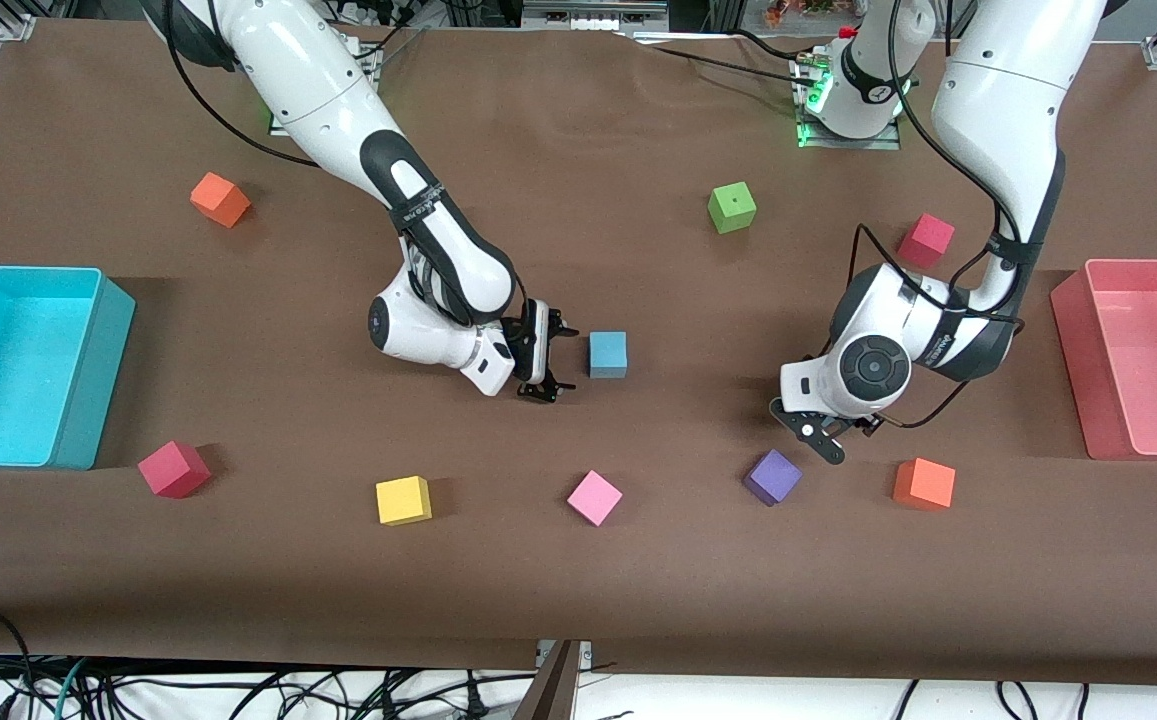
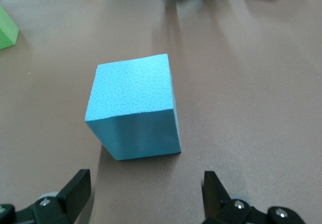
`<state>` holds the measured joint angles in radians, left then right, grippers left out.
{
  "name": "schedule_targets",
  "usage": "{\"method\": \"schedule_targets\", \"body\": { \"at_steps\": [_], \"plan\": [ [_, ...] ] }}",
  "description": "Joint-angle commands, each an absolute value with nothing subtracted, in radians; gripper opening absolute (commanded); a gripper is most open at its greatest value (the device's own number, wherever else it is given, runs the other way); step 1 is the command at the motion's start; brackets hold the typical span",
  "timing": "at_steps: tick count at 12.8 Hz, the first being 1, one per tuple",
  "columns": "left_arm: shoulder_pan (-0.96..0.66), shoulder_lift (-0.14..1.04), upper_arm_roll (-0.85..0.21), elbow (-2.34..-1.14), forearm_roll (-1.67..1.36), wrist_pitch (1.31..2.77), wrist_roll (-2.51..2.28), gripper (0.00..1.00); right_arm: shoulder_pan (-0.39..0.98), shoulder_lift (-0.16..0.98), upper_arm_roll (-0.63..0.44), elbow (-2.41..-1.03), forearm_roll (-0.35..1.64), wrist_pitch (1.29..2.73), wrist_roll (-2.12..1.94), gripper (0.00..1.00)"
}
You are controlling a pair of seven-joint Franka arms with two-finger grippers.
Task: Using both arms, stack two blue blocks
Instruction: 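Grasp the second cyan cube near the purple cube with the left gripper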
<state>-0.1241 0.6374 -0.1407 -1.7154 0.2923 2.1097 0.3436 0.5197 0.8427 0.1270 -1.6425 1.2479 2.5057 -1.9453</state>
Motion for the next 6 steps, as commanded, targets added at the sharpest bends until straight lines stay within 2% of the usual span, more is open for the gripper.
{"method": "schedule_targets", "body": {
  "at_steps": [1,2,3,5,6],
  "plan": [
    [-0.112,0.603,-0.143,-1.773,0.313,2.129,0.380,1.00,0.512,0.861,0.132,-1.621,1.269,2.522,-1.983,1.00],
    [-0.109,0.604,-0.141,-1.778,0.313,2.141,0.380,0.99,0.511,0.861,0.132,-1.620,1.269,2.520,-1.985,1.00],
    [-0.109,0.607,-0.141,-1.778,0.311,2.149,0.380,0.90,0.506,0.861,0.132,-1.620,1.269,2.520,-1.993,1.00],
    [-0.109,0.607,-0.141,-1.778,0.308,2.149,0.379,0.45,0.489,0.861,0.133,-1.621,1.291,2.505,-2.029,1.00],
    [-0.109,0.606,-0.141,-1.776,0.302,2.149,0.379,0.30,0.485,0.861,0.132,-1.623,1.354,2.475,-2.081,1.00]
  ]
}}
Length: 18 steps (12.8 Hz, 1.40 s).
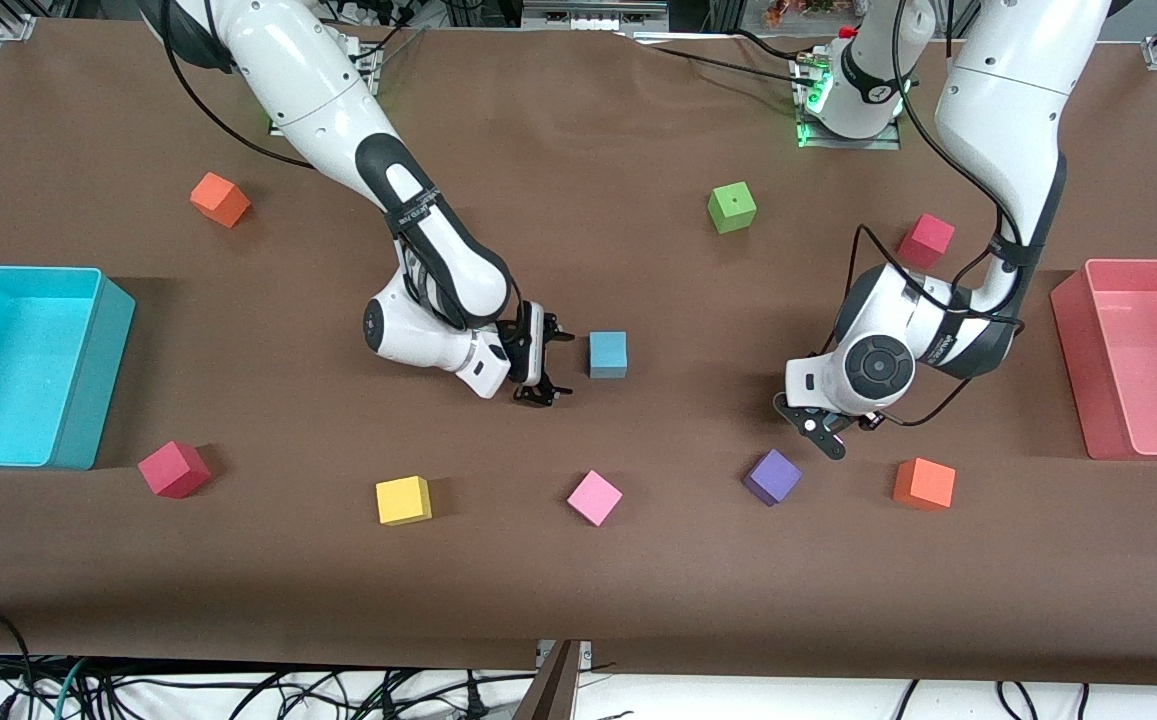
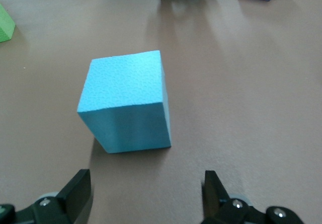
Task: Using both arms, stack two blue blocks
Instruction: 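Carry the held cyan cube with the left gripper over the first cyan cube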
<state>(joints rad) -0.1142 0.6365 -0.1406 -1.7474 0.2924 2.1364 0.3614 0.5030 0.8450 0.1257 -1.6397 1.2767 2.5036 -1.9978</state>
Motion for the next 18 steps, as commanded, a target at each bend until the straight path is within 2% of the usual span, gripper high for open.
{"method": "schedule_targets", "body": {
  "at_steps": [1,2,8,10,13,18],
  "plan": [
    [-0.109,0.604,-0.141,-1.775,0.301,2.148,0.377,0.24,0.485,0.861,0.130,-1.621,1.409,2.459,-2.139,1.00],
    [-0.109,0.603,-0.143,-1.769,0.298,2.143,0.371,0.21,0.485,0.861,0.130,-1.623,1.431,2.457,-2.163,1.00],
    [-0.124,0.575,-0.172,-1.727,-0.001,2.091,0.353,0.21,0.477,0.861,0.130,-1.623,1.531,2.425,-2.232,1.00],
    [-0.144,0.577,-0.213,-1.675,-0.011,2.050,0.261,0.21,0.476,0.861,0.130,-1.624,1.543,2.416,-2.244,1.00],
    [-0.230,0.581,-0.215,-1.554,0.000,1.918,0.036,0.21,0.474,0.861,0.130,-1.626,1.543,2.415,-2.244,1.00],
    [-0.345,0.623,-0.216,-1.462,-0.026,1.905,-0.373,0.21,0.476,0.861,0.129,-1.640,1.542,2.416,-2.272,1.00]
  ]
}}
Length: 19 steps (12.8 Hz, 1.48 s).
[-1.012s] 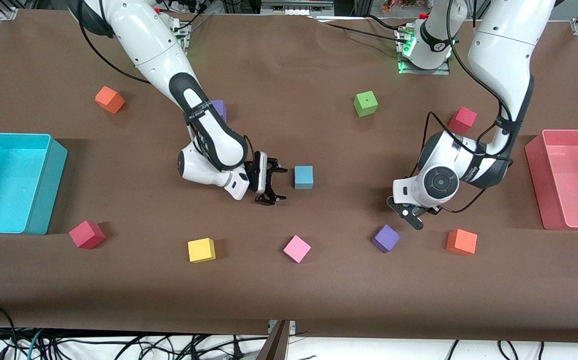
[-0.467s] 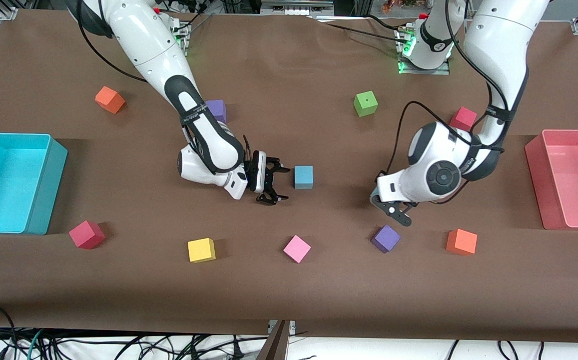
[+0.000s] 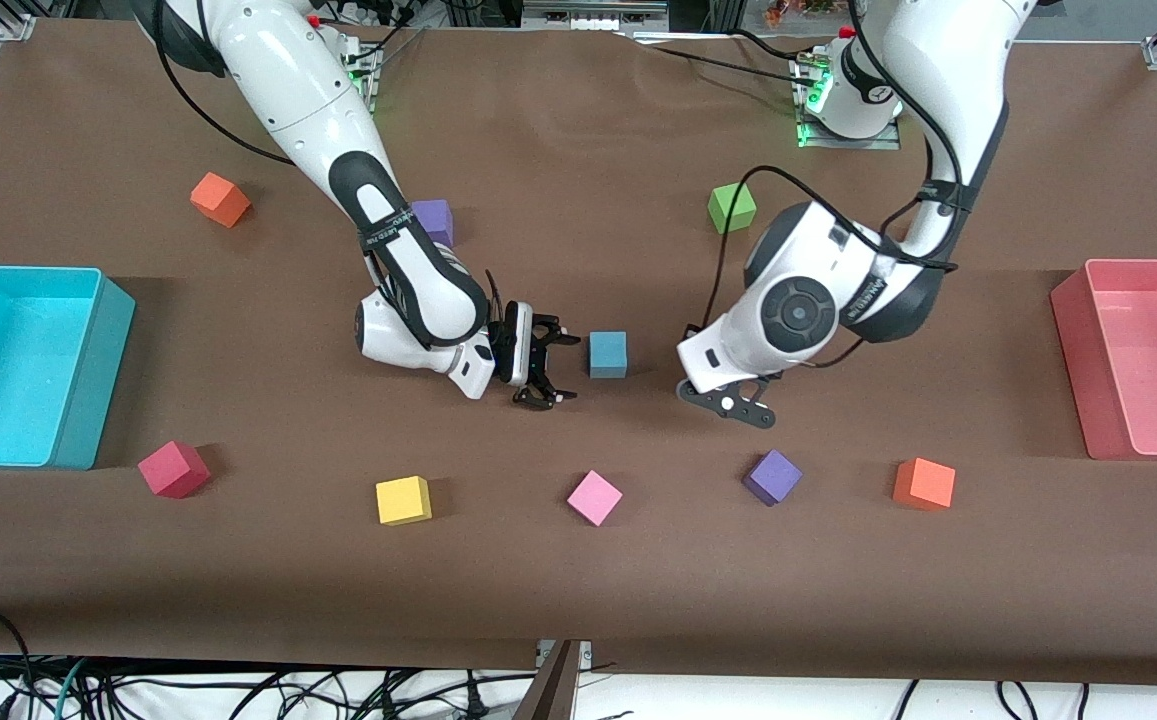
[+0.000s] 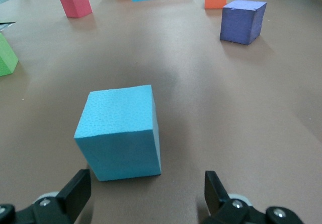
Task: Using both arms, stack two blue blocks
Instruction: 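Carry the held cyan cube with the left gripper over the first cyan cube, then lower the cyan cube onto the first cube and open the left gripper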
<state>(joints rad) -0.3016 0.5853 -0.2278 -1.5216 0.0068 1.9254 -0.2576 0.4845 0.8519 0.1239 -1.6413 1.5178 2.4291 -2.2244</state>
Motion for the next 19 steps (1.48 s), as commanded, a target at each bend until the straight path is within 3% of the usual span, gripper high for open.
{"method": "schedule_targets", "body": {
  "at_steps": [1,6,10,19],
  "plan": [
    [-0.374,0.649,-0.216,-1.416,-0.061,1.905,-0.471,0.21,0.477,0.861,0.129,-1.641,1.542,2.416,-2.273,1.00],
    [-0.448,0.707,-0.216,-1.350,-0.153,1.942,-0.834,0.21,0.485,0.862,0.130,-1.644,1.543,2.416,-2.273,1.00],
    [-0.485,0.727,-0.215,-1.353,-0.152,2.025,-0.858,0.21,0.485,0.868,0.130,-1.644,1.545,2.416,-2.273,1.00],
    [-0.503,0.752,-0.210,-1.359,-0.081,2.031,-0.844,0.23,0.495,0.874,0.132,-1.638,1.552,2.419,-2.269,1.00]
  ]
}}
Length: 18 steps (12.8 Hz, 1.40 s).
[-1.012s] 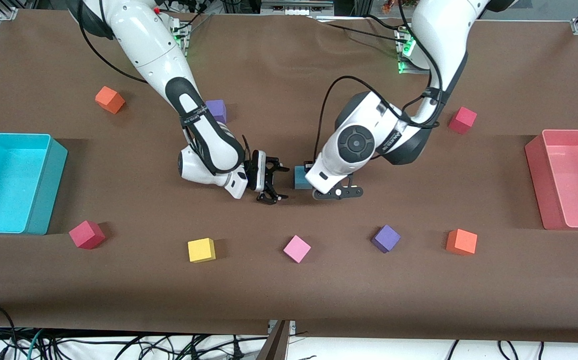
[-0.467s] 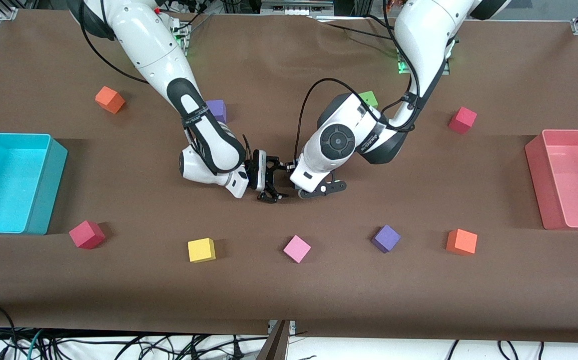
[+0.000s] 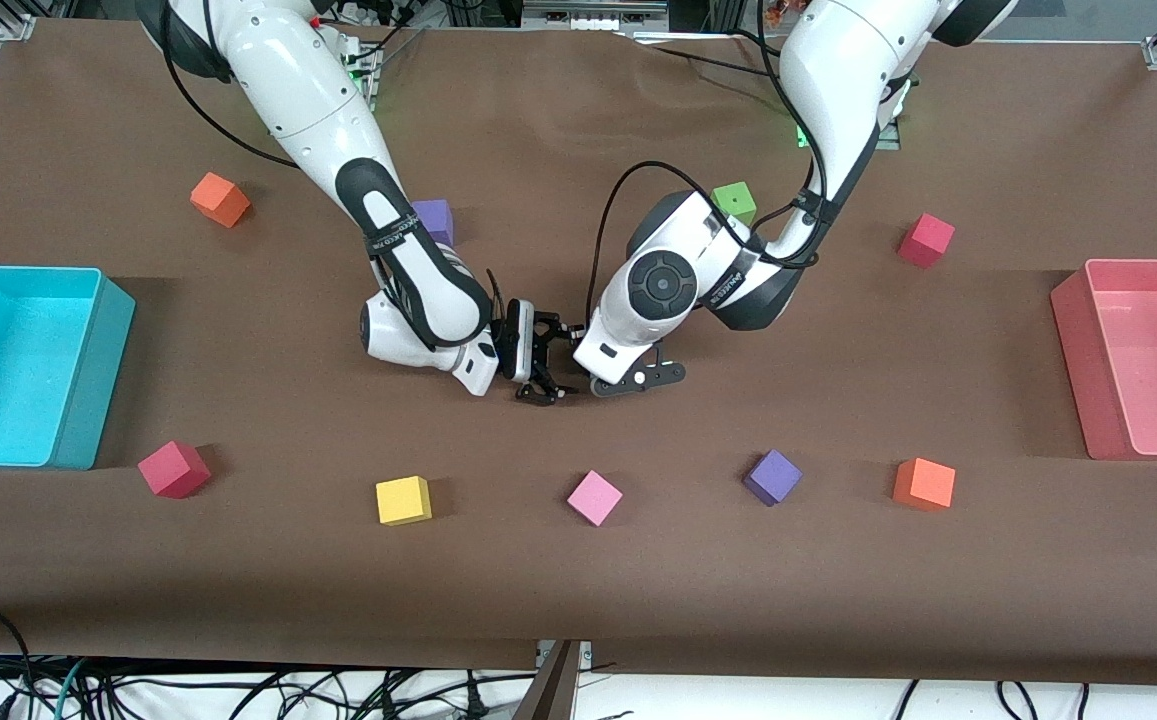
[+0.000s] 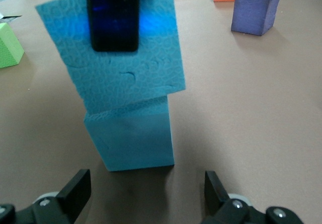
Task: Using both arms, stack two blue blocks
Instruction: 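Lower the cyan cube onto the first cube and open the left gripper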
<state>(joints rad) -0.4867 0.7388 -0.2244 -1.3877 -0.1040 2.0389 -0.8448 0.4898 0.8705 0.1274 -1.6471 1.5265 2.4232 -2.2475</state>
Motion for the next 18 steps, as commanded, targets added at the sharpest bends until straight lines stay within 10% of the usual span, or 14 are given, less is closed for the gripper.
{"method": "schedule_targets", "body": {
  "at_steps": [1,4,6,18],
  "plan": [
    [-0.503,0.753,-0.210,-1.361,-0.081,2.031,-0.844,0.25,0.499,0.874,0.132,-1.638,1.552,2.421,-2.269,1.00],
    [-0.509,0.770,-0.210,-1.361,-0.066,2.031,-0.844,0.33,0.499,0.876,0.132,-1.638,1.552,2.421,-2.267,1.00],
    [-0.511,0.775,-0.212,-1.361,-0.057,2.031,-0.847,1.00,0.499,0.876,0.132,-1.637,1.552,2.421,-2.267,1.00],
    [-0.425,0.614,-0.218,-1.348,-0.081,1.815,-0.691,1.00,0.497,0.858,0.107,-1.634,1.461,2.456,-2.237,1.00]
  ]
}}
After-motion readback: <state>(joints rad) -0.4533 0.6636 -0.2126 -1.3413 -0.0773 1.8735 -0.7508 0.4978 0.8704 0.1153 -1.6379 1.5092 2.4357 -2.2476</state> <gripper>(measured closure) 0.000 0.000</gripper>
